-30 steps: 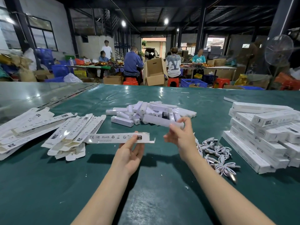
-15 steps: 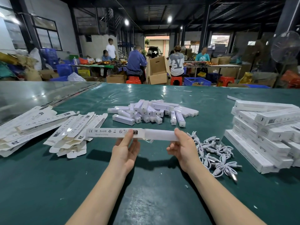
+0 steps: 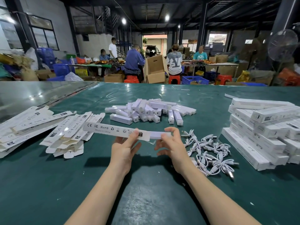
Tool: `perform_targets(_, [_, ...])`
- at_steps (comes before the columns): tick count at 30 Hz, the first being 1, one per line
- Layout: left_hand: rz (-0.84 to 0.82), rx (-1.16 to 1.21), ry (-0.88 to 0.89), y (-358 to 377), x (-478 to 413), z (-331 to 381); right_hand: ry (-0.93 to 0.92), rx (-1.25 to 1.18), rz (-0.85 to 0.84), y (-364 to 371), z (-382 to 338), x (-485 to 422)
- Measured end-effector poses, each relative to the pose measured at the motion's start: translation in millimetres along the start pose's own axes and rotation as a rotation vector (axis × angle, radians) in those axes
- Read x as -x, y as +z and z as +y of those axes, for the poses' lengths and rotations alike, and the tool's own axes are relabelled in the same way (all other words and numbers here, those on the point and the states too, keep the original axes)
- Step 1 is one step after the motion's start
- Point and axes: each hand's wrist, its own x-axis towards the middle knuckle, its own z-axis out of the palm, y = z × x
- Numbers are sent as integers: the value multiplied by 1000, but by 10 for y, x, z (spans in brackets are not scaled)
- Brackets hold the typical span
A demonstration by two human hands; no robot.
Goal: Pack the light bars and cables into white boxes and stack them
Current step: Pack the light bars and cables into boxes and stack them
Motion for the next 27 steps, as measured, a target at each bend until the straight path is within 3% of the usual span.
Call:
perform_targets(7, [14, 74, -18, 38, 40, -41, -110, 80, 195, 82, 18, 42])
perform_targets(10, [12, 85, -18, 47, 39, -62, -104, 210, 65, 145, 4, 72])
perform_targets(14, [-31, 102, -43, 38, 35, -61, -63, 367, -290, 243, 21, 110])
perform_targets(16, [-40, 92, -47, 26, 34, -53, -46, 375, -326, 239, 2, 105])
perform_targets(19, [-25, 49, -66, 32, 39, -59, -130, 424, -57, 140, -51, 61])
perform_targets(22, [-2, 53, -87, 37, 32, -47, -270, 830, 341, -137, -118, -70])
perform_targets(24, [12, 72, -101, 33, 18, -29, -93, 1098, 481, -363, -153, -156])
perform_targets(27, [0, 86, -128, 47, 26, -20, 184, 1474, 395, -506, -145, -169])
